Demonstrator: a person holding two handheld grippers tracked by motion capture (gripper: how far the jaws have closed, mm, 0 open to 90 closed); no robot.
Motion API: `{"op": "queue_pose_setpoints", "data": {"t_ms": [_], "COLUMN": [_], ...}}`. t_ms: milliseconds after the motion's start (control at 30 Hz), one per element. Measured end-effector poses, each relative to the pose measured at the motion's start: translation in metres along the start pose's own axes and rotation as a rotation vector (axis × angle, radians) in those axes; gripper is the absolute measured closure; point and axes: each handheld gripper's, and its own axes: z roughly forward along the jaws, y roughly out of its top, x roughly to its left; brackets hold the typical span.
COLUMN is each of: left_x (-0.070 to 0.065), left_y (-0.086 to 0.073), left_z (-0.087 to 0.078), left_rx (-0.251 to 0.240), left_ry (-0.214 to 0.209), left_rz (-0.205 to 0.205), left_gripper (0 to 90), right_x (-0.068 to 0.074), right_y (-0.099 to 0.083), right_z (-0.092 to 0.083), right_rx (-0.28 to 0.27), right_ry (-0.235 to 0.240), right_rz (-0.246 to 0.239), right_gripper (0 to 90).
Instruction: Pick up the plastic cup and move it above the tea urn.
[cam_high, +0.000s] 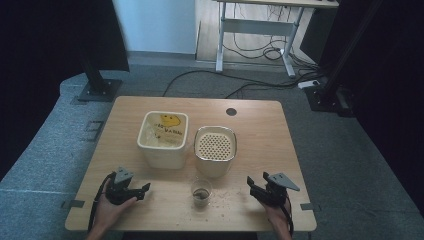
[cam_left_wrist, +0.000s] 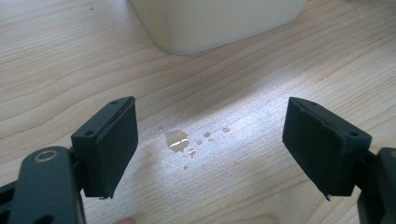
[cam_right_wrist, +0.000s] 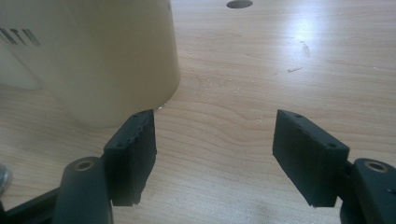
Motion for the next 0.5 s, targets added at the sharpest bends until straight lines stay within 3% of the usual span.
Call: {"op": "queue_pose_setpoints", "data": {"t_ms": [300,500], "left_x": [0.0,0.0], "left_y": [-0.001,0.0], "left_z": [-0.005,-0.007], "left_rx": [-0.001,-0.007], "left_ry": [-0.008,-0.008], "left_rz": [-0.013,-0.006], "left_gripper": [18.8,18.7], "right_x": [0.003,0.02], "right_y": [0.002,-0.002], "right_z": [-0.004,-0.009], "right_rx": [-0.012,-0.007], "right_ry": [0.021,0.119], "right_rz": [0.005,0.012], "right_gripper": [29.3,27.9]}}
